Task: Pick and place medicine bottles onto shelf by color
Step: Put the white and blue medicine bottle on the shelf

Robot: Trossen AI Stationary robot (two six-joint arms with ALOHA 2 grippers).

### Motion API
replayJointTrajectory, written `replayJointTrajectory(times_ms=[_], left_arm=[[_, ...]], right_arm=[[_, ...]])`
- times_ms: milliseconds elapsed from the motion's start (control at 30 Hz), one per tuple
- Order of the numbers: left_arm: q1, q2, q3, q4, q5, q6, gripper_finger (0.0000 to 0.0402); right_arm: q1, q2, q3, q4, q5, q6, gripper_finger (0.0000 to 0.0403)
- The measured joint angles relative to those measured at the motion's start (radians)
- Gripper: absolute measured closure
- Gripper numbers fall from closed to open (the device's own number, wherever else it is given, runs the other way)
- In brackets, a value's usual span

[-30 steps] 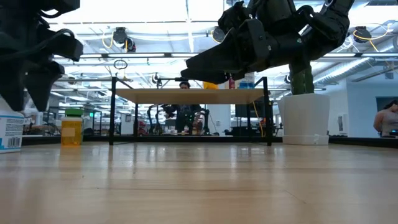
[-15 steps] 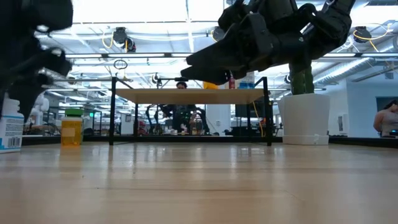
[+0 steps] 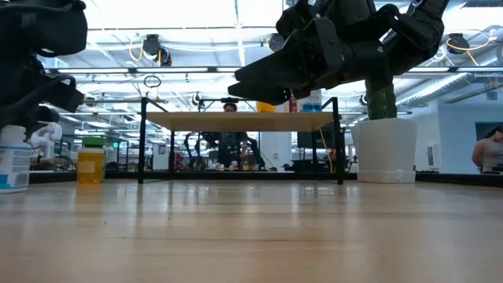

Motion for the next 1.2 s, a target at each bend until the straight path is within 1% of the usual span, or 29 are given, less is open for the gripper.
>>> replayJointTrajectory(times_ms=[100,167,367,500,533,600,667,767,867,1000,1200], left_arm=[[0.014,0.0,0.0,0.002,-0.032,-0.006,0.0237],[0.027,0.0,0.0,0.002,-0.035,-0.007,0.024],[0.063,0.0,0.0,0.002,-0.041,0.014,0.0224],[0.097,0.0,0.001,0.002,-0.045,0.024,0.0231],[0.104,0.0,0.001,0.002,-0.053,0.025,0.0233],[0.119,0.0,0.002,0.001,-0.106,-0.001,0.0234],[0.133,0.0,0.002,0.0,-0.141,-0.033,0.0228],[0.153,0.0,0.002,0.0,-0.147,-0.028,0.0215],[0.167,0.0,0.002,0.0,-0.147,-0.027,0.021],[0.184,0.0,0.002,0.008,-0.148,-0.039,0.0215],[0.209,0.0,0.002,0.103,-0.149,-0.026,0.0229]], right_arm=[[0.0,0.0,0.0,-0.001,0.0,-0.009,0.0089],[0.0,0.0,0.0,0.003,0.0,-0.002,0.0089],[0.005,0.0,0.0,0.002,0.0,0.032,0.0089],[0.008,0.0,0.0,0.005,0.002,0.04,0.0089],[0.008,0.0,0.0,0.006,0.009,0.04,0.0089],[0.009,0.0,0.0,0.005,0.026,0.041,0.0089],[0.008,0.0,0.0,0.005,0.026,0.041,0.0089],[0.008,0.0,0.0,0.005,0.027,0.037,0.0089],[0.008,0.0,0.0,0.005,0.027,0.036,0.0089],[0.008,0.0,0.0,0.005,0.027,0.032,0.0089],[0.008,0.0,0.0,0.005,0.033,0.029,0.0089]])
